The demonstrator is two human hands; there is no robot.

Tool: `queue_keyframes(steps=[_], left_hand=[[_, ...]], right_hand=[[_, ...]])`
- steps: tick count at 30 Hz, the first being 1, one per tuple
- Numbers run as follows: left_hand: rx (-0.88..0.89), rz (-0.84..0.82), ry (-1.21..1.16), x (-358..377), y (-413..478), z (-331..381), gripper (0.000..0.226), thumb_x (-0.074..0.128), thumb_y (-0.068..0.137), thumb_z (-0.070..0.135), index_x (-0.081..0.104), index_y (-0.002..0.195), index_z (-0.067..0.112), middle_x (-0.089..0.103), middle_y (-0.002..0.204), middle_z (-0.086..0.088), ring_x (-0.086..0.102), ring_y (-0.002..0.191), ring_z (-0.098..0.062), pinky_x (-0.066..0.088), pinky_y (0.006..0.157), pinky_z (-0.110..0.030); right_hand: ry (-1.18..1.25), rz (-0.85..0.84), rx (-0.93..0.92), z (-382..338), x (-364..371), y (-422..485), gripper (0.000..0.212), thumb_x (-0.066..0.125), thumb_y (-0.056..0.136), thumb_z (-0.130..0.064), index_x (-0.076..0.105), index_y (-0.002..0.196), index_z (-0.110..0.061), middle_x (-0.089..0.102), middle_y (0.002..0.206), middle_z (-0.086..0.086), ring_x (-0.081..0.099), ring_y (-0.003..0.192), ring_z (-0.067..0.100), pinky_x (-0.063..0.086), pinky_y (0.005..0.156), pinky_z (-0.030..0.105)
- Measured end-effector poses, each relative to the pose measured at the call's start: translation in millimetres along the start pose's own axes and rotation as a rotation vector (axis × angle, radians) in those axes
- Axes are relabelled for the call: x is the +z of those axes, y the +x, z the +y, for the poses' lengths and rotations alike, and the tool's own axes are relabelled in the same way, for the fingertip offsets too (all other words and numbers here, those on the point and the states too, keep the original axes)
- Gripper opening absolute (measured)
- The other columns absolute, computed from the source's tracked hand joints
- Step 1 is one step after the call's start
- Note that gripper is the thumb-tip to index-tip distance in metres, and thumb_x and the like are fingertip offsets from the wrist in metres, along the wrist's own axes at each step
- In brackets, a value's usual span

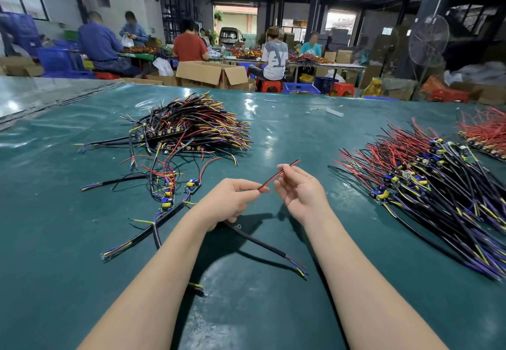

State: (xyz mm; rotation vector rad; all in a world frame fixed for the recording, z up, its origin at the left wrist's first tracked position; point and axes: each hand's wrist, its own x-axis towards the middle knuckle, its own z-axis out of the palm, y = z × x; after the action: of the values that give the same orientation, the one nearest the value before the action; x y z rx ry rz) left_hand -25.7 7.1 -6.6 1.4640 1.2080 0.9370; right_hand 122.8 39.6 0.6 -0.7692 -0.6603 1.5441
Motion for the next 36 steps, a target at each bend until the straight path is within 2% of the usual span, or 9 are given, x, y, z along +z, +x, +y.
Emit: queue_keyframes(steps=[4,8,12,15,18,22,27,32,36], left_hand=[[-0.010,-0.136,-0.189,0.5,-1.1,0.5,0.027,0.043,0.096,0.011,0.067,0.096,0.024,0.021,0.039,0.015,0.016,0.031,0.001,0.018,0.033,-0.010],[-0.019,-0.215,-0.208,-2.5,-4.0,-1.0,0.025,0.043,0.096,0.010,0.066,0.097,0.018,0.024,0.039,0.014,0.019,0.033,0.000,0.020,0.035,-0.010],[-0.007,-0.195,-0.140,-4.9,-6.0,1.7,0.025,0.044,0.095,0.008,0.067,0.094,0.017,0.032,0.041,0.012,0.023,0.035,-0.001,0.021,0.037,-0.010],[-0.007,-0.114,-0.067,-7.5,-4.8,5.2,0.025,0.046,0.095,0.006,0.067,0.085,0.015,0.046,0.044,0.011,0.035,0.036,-0.001,0.027,0.037,-0.010],[-0.021,-0.090,-0.066,-8.1,-3.9,5.8,0.027,0.045,0.094,0.004,0.068,0.082,0.013,0.047,0.044,0.010,0.034,0.036,-0.002,0.024,0.036,-0.011],[0.023,-0.197,-0.238,-7.1,-5.4,5.7,0.035,0.043,0.090,0.000,0.073,0.080,0.016,0.041,0.042,0.007,0.027,0.035,-0.002,0.017,0.039,-0.013],[0.031,-0.340,-0.323,-6.9,-9.5,8.8,0.027,0.051,0.077,0.014,0.077,0.080,0.019,0.043,0.045,0.008,0.032,0.037,-0.001,0.027,0.040,-0.012],[-0.072,-0.202,-0.105,-5.4,-5.5,6.6,0.032,0.044,0.094,0.003,0.070,0.089,0.020,0.056,0.053,0.008,0.045,0.043,-0.002,0.035,0.040,-0.012],[-0.085,-0.016,-0.054,-4.9,-2.6,5.5,0.031,0.043,0.092,0.000,0.068,0.082,0.016,0.054,0.050,0.006,0.042,0.040,-0.003,0.030,0.037,-0.013]], right_hand=[[0.212,-0.004,0.143,-3.7,-3.8,-0.9,0.023,0.052,0.090,-0.001,0.061,0.069,-0.001,0.056,0.045,0.001,0.052,0.036,0.005,0.047,0.041,0.013],[-0.022,-0.005,0.006,-1.1,-4.5,1.8,0.017,0.054,0.087,0.004,0.060,0.073,-0.002,0.056,0.044,-0.002,0.052,0.038,0.003,0.048,0.044,0.013],[-0.137,0.041,-0.089,2.2,-6.2,4.5,0.017,0.056,0.087,0.004,0.062,0.072,-0.005,0.057,0.044,-0.005,0.052,0.040,0.002,0.050,0.047,0.016],[-0.084,0.093,-0.120,-1.4,-11.5,7.1,0.019,0.057,0.085,0.006,0.061,0.072,-0.007,0.059,0.046,-0.007,0.055,0.042,0.001,0.051,0.048,0.014],[-0.006,0.113,-0.122,-4.2,-13.9,7.8,0.019,0.057,0.083,0.009,0.060,0.072,-0.006,0.060,0.047,-0.005,0.058,0.043,0.003,0.051,0.048,0.014],[0.139,0.083,-0.039,-3.1,-8.3,6.1,0.017,0.054,0.088,0.003,0.059,0.073,-0.004,0.062,0.046,-0.002,0.056,0.038,0.004,0.049,0.043,0.014],[0.248,0.014,0.012,-4.0,-6.3,4.7,0.023,0.047,0.093,-0.005,0.056,0.072,-0.002,0.056,0.042,-0.002,0.051,0.034,0.002,0.045,0.039,0.012],[0.357,0.118,0.025,-8.5,-14.5,5.7,0.021,0.051,0.093,-0.009,0.057,0.073,-0.003,0.058,0.043,-0.003,0.052,0.034,0.003,0.046,0.040,0.012],[0.131,0.133,-0.045,-6.1,-9.2,5.2,0.017,0.056,0.090,-0.007,0.060,0.074,-0.006,0.059,0.043,-0.003,0.053,0.036,0.004,0.049,0.043,0.014]])
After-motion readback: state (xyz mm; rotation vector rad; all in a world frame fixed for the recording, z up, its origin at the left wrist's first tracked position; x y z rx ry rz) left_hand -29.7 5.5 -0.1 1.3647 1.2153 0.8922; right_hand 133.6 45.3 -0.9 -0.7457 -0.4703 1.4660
